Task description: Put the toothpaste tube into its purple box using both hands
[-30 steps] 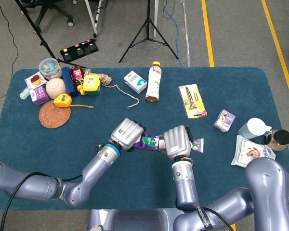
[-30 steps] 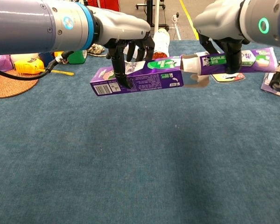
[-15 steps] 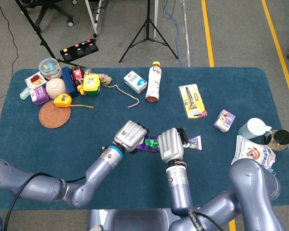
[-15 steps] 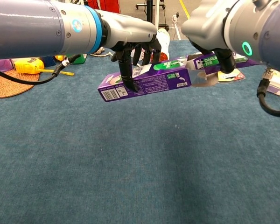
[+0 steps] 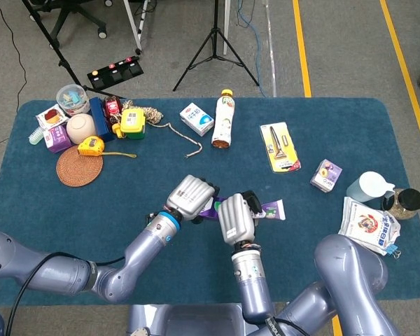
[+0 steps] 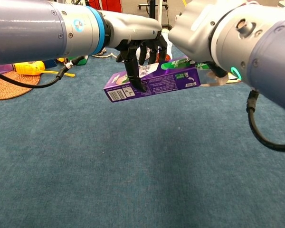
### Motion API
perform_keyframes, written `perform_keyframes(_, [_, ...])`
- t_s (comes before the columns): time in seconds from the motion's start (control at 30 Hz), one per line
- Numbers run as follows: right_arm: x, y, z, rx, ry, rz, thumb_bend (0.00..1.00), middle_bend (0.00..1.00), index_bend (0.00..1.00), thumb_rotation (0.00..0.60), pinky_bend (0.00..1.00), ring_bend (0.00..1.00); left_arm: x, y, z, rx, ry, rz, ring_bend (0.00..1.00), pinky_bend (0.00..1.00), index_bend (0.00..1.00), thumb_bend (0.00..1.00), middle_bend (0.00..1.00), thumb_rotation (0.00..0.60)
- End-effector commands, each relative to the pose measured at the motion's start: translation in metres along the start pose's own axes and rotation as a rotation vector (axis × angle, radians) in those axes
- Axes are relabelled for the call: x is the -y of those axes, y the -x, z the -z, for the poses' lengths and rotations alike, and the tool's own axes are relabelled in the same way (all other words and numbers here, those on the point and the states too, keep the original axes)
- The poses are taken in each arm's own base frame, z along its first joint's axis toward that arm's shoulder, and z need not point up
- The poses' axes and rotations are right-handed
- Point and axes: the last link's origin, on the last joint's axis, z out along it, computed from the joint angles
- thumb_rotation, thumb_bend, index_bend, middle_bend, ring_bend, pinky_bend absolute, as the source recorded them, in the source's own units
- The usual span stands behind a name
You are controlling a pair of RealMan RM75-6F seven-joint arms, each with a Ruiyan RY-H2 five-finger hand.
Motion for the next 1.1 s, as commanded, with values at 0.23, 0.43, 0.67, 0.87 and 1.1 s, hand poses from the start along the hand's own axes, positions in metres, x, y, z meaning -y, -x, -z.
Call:
perform_keyframes(0.23, [-0.001, -0.001, 0.001, -0.05, -0.004, -0.023, 0.51, 0.59, 0.31, 0.6, 0.73, 0.7, -0.001, 0.004, 0.002, -0.004, 0.006, 0.019, 0.37, 0.67, 0.51, 0.23, 0.44, 0.6])
perform_keyframes(0.43, [-0.01, -0.005, 0.003, -0.097, 0.014, -0.044, 0.33, 0.23, 0.09, 0.6, 0.71, 0.54, 0.001, 0.008, 0.001, -0.01, 0.005, 0.079, 0.43, 0.68, 0.53, 0.23, 0.48, 0.6])
perform_keyframes(0.67, [-0.03, -0.01, 0.007, -0.06, 0.064, -0.06, 0.33, 0.12, 0.05, 0.6, 0.64, 0.41, 0.007, 0.014, -0.001, -0.031, 0.007, 0.181, 0.43, 0.68, 0.54, 0.23, 0.48, 0.6])
perform_keyframes(0.87, [-0.053, -0.014, 0.009, -0.055, 0.077, -0.145, 0.33, 0.13, 0.05, 0.6, 0.55, 0.28, 0.014, 0.017, -0.004, -0.1, 0.022, 0.291, 0.43, 0.68, 0.54, 0.23, 0.48, 0.6])
perform_keyframes(1.1, [-0.086, -0.013, 0.002, -0.109, 0.162, -0.184, 0.33, 0.14, 0.08, 0.6, 0.52, 0.27, 0.022, 0.02, -0.003, -0.14, 0.029, 0.366, 0.44, 0.68, 0.54, 0.23, 0.49, 0.6])
